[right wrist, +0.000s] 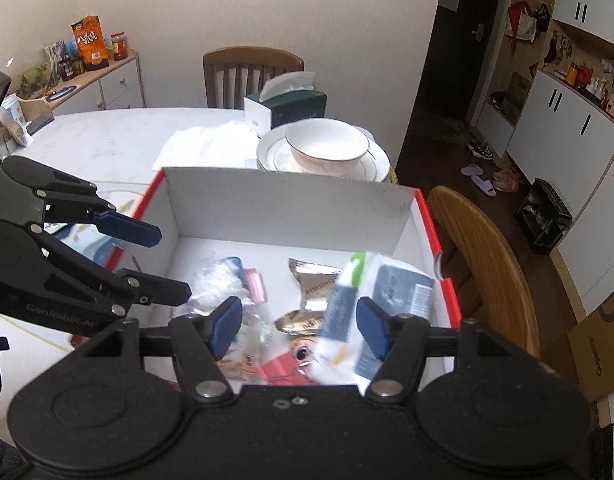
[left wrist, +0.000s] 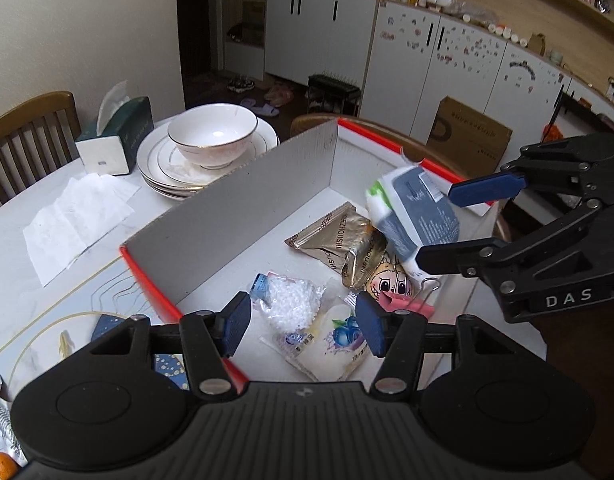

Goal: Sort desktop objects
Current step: 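Open both tools to drop the bead bag and wipes pack into the box, then move both open tools back over the orange and silver foil pouch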

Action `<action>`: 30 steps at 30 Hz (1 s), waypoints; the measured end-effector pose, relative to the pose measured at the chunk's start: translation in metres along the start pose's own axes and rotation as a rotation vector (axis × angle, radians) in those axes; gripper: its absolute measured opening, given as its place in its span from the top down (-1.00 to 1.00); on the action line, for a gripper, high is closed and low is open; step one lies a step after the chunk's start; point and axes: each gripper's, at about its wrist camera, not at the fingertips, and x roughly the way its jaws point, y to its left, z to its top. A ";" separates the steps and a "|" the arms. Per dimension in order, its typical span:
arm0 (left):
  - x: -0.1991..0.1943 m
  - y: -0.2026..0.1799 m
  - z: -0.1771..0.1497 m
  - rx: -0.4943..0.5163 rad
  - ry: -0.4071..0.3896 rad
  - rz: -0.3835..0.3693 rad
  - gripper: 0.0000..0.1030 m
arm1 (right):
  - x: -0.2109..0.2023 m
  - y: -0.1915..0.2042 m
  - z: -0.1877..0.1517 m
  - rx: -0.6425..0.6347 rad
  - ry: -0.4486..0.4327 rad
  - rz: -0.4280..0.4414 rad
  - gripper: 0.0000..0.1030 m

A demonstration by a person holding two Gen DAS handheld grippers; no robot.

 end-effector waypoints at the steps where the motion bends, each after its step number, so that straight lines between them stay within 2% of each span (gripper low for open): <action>1: -0.004 0.001 -0.002 -0.001 -0.009 0.001 -0.24 | -0.001 0.003 0.001 0.001 -0.003 -0.003 -0.24; 16: -0.064 0.044 -0.032 -0.025 -0.078 0.007 -0.35 | -0.011 0.061 0.019 0.031 -0.062 -0.011 -0.39; 20: -0.077 0.056 -0.044 -0.016 -0.098 0.040 -0.56 | -0.009 0.078 0.023 0.043 -0.077 0.001 -0.41; 28: -0.098 0.084 -0.065 -0.027 -0.130 0.060 -0.73 | 0.000 0.114 0.034 0.052 -0.088 0.014 -0.44; 30: -0.102 0.091 -0.070 -0.027 -0.137 0.065 -0.95 | 0.003 0.123 0.036 0.050 -0.086 0.017 -0.45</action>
